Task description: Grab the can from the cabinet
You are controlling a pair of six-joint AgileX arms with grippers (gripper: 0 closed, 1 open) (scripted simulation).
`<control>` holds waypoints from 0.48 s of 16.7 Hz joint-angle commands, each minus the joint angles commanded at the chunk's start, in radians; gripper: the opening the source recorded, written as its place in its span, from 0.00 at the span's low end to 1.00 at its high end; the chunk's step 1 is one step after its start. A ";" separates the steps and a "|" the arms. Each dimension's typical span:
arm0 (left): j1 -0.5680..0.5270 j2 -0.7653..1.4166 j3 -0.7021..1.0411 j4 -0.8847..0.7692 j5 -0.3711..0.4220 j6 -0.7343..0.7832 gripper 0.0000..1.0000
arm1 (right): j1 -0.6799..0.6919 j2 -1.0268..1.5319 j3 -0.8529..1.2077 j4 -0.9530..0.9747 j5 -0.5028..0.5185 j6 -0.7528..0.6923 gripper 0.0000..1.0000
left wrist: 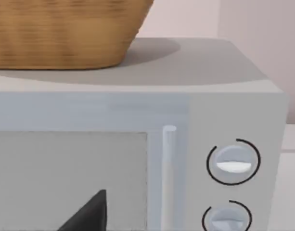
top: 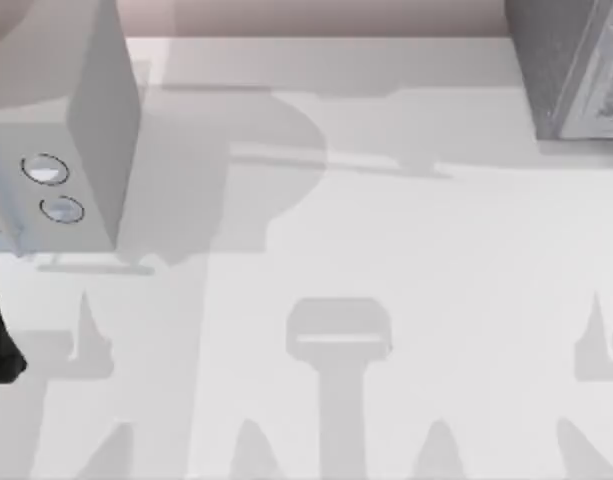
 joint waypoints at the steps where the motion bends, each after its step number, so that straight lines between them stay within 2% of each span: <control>1: 0.000 0.000 0.000 0.000 0.000 0.000 1.00 | 0.000 0.000 0.000 0.000 0.000 0.000 1.00; 4: 0.000 0.000 0.000 0.000 0.000 0.000 1.00 | 0.005 0.025 0.031 -0.006 0.002 0.001 1.00; 8: 0.000 0.000 0.000 0.000 0.000 0.000 1.00 | 0.030 0.173 0.217 -0.049 0.022 0.002 1.00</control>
